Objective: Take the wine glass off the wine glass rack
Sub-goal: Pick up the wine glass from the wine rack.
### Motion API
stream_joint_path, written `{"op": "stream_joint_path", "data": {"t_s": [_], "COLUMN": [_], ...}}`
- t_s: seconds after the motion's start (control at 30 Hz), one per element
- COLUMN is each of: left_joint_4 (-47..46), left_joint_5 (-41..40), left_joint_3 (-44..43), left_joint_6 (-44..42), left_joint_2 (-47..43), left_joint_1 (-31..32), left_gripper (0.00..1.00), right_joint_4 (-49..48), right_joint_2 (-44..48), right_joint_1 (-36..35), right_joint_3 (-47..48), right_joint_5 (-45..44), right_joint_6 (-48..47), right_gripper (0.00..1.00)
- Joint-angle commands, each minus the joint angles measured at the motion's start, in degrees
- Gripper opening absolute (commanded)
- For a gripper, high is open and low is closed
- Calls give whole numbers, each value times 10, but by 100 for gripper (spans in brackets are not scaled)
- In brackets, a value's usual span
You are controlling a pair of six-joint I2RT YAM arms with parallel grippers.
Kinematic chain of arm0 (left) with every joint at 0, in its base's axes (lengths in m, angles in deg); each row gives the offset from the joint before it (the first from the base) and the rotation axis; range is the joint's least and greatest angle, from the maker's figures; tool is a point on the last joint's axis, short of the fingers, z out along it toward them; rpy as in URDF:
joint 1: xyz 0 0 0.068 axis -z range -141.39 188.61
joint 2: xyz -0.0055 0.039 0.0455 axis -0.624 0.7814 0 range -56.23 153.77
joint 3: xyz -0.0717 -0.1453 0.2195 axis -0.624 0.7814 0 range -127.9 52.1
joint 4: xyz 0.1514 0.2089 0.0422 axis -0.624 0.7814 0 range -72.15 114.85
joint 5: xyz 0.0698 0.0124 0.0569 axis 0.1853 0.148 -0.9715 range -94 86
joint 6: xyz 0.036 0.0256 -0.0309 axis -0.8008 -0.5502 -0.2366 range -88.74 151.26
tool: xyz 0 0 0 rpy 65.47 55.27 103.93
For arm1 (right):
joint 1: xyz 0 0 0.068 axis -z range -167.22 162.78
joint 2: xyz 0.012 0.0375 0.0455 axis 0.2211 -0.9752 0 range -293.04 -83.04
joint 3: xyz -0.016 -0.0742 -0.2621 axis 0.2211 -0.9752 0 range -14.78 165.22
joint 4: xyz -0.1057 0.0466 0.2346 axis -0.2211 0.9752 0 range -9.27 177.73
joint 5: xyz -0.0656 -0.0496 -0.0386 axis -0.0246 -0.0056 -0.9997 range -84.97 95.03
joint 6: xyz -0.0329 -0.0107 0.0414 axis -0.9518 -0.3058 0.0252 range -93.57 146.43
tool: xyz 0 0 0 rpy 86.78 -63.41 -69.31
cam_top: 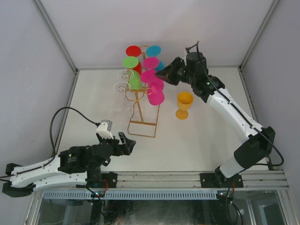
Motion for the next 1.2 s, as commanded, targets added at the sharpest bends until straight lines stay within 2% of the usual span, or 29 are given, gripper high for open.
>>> {"op": "stream_joint_path", "data": {"t_s": [0.0,0.27,1.03,1.17], "left_joint_4": [-6,-9,-12,-16], "left_joint_5": [2,2,9,8], "left_joint_3": [-13,-11,-7,-5], "left_joint_6": [-2,-2,5,5], "left_joint_2": [-1,-1,-4,-4], "left_joint_1": [-3,-4,-4,-4], "left_gripper": [100,100,100,100], "right_joint_4": [-7,0,-7,-5], "right_joint_2": [14,30,55,62], "right_joint_1": [-6,-9,-2,-7], "right_joint_3": [26,26,26,26], "right_joint_5": [-17,-27,-30,-64], "right_joint_6": [-10,-6,8,-5], "right_gripper": [4,0,0,0]}}
